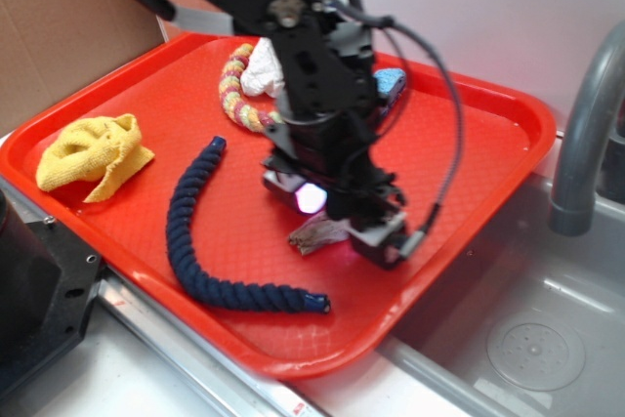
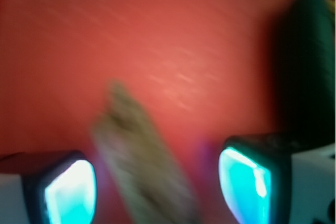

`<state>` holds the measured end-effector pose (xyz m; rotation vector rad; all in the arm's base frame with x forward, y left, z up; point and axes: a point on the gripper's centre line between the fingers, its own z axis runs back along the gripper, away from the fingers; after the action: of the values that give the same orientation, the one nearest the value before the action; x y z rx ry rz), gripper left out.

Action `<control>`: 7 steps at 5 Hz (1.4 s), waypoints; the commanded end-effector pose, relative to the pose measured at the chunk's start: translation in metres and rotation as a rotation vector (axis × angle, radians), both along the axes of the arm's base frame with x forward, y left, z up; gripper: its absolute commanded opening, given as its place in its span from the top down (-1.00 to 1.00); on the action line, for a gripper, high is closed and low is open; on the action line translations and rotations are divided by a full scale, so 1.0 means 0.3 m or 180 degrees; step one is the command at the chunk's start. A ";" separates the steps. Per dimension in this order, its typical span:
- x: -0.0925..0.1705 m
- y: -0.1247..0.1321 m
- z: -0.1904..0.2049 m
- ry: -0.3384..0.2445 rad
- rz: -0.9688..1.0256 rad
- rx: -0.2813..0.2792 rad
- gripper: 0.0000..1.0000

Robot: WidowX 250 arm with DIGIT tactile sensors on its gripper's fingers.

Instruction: Grab the wood chip.

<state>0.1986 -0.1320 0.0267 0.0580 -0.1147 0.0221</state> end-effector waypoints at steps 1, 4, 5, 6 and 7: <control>0.027 -0.023 0.043 -0.0159 0.0006 -0.0161 -1.00; 0.013 -0.051 -0.045 0.0067 0.0014 -0.0119 1.00; 0.019 -0.047 -0.023 -0.0006 0.0021 -0.0130 1.00; 0.016 -0.034 0.010 -0.0099 0.0059 -0.0137 1.00; 0.019 -0.006 0.121 -0.0251 0.0337 -0.0158 1.00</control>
<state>0.1918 -0.1261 0.0523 0.0519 -0.1537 0.1284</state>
